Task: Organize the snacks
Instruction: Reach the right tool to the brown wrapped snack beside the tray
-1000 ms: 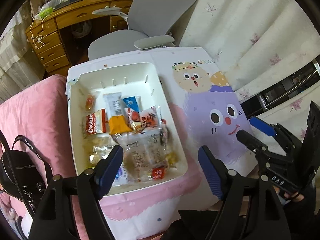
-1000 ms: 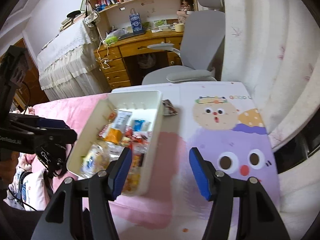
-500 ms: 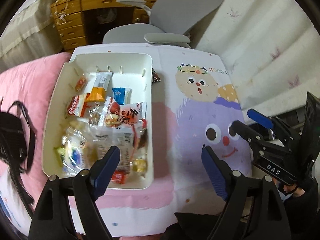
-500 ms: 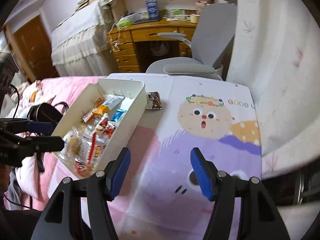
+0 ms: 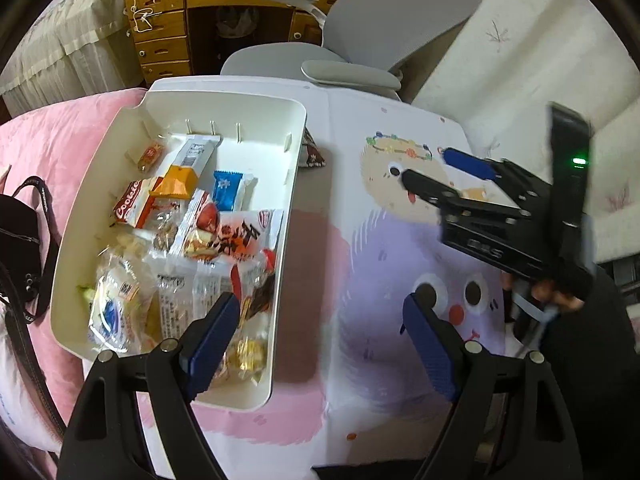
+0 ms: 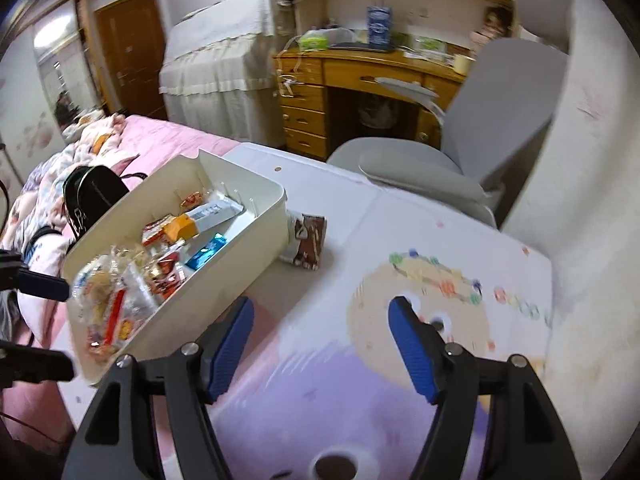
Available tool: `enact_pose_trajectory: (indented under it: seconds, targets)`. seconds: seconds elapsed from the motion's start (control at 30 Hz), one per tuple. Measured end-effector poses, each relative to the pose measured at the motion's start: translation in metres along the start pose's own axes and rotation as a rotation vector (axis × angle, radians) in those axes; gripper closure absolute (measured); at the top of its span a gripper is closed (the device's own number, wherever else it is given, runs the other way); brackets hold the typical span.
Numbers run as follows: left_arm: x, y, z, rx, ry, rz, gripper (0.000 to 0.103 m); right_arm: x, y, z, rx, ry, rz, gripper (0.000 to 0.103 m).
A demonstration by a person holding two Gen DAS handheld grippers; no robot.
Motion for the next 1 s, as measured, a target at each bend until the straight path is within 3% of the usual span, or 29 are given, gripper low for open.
enact_pose_trajectory:
  seconds: [0.33, 0.77, 1.0]
  targets:
    - [-0.011, 0.028, 0.009, -0.047, -0.045, -0.093, 0.020, -0.022, 0.000, 0.085, -0.050, -0.082, -0.130, 0.032]
    - [-0.007, 0.053, 0.017, -0.104, -0.033, -0.173, 0.020, -0.017, 0.005, 0.153, -0.080, -0.001, -0.134, 0.033]
    - [-0.010, 0.059, 0.019, -0.097, -0.037, -0.177, 0.020, -0.017, 0.013, 0.164, -0.077, 0.011, -0.152, 0.042]
Point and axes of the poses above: each gripper's, at about its wrist camera, not at the fingertips, and z roughly the way its jaws point, y to its left, x to its underside, the point moved 3 cm from there along z, roughly the way its jaws point, and after that the axes turned 1 degree about x, right-handed, at the moved point
